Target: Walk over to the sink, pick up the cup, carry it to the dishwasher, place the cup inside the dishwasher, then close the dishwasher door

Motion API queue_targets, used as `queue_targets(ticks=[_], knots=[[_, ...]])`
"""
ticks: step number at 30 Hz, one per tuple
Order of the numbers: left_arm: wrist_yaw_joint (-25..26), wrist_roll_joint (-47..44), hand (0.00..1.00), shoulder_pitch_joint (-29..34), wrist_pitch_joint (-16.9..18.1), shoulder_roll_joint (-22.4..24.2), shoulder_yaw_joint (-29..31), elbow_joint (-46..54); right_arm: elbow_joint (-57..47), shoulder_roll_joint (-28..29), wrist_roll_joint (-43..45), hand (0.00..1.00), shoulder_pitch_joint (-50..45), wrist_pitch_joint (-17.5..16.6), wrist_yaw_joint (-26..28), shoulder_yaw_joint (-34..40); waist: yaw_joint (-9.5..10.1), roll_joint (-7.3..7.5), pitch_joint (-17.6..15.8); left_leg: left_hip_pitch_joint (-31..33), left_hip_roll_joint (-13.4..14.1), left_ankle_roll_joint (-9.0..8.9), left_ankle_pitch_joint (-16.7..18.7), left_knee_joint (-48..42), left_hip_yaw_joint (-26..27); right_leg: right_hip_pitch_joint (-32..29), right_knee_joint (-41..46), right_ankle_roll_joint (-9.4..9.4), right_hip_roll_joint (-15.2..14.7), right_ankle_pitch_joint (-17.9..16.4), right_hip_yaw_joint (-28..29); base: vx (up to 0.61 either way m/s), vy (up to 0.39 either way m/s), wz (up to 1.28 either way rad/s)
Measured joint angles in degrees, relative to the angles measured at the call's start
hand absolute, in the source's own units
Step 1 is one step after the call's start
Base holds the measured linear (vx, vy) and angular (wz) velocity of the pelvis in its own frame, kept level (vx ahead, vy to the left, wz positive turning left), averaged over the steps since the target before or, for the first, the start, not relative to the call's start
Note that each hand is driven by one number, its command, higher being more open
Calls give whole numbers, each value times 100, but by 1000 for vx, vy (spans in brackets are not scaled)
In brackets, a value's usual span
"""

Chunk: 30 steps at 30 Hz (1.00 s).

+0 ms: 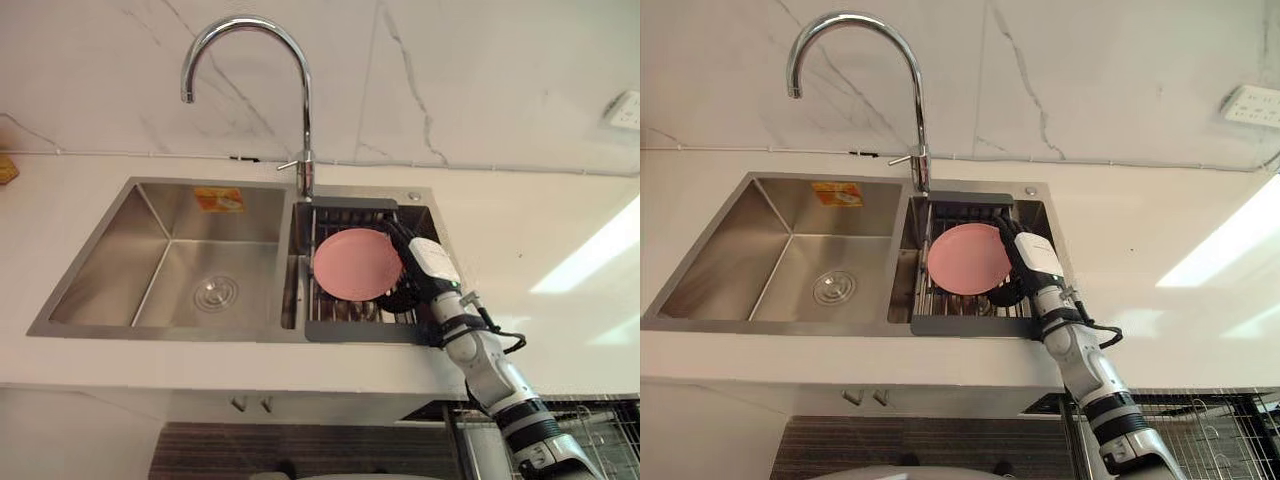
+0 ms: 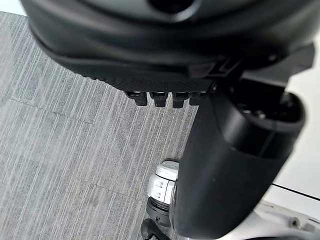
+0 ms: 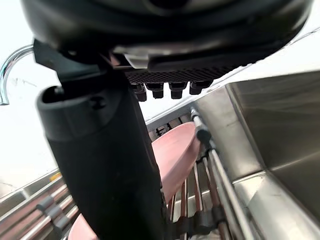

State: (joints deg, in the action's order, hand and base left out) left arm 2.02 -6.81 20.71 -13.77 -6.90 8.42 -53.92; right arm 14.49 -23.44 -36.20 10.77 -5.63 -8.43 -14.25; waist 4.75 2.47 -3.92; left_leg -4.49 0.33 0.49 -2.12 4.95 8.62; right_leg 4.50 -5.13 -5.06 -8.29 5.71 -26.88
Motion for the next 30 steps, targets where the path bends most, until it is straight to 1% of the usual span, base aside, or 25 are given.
queue_targets(ticks=[3,6,10,14,17,30], knots=[[-14,5,100,-13,0,-2,0,0,106,1,-15,100,6,0,-2,-36,63,0,0,4,-9,8,-7,0,-12,4,-2,-1,-9,1,-11,-7,5,1],[-32,7,100,-14,17,-2,-1,0,177,0,-174,100,87,-15,-26,-101,63,-1,0,8,-19,16,-13,0,-20,4,-3,-4,-19,3,-19,0,0,0],[-43,9,100,-17,22,-23,-83,0,373,-3,-279,100,268,-152,-90,-201,69,0,-2,17,-28,25,-21,1,-37,5,-3,-6,-27,4,-37,-3,4,3],[-65,9,100,-30,33,-44,-110,0,502,-3,-396,100,341,-353,-338,-260,88,2,-3,40,-46,31,-39,0,-126,27,-2,-9,-44,6,-136,4,7,11],[-75,10,100,-28,49,-45,-112,0,550,-3,-407,100,341,-405,-532,-264,99,9,-10,43,-54,37,-45,0,-153,38,-2,-11,-54,6,-162,3,10,6],[-155,9,100,-24,69,-59,-147,-4,713,6,-377,100,342,-461,-977,-231,134,2,-16,51,-58,22,-60,2,-181,52,-2,-13,-58,6,-188,0,0,0]])
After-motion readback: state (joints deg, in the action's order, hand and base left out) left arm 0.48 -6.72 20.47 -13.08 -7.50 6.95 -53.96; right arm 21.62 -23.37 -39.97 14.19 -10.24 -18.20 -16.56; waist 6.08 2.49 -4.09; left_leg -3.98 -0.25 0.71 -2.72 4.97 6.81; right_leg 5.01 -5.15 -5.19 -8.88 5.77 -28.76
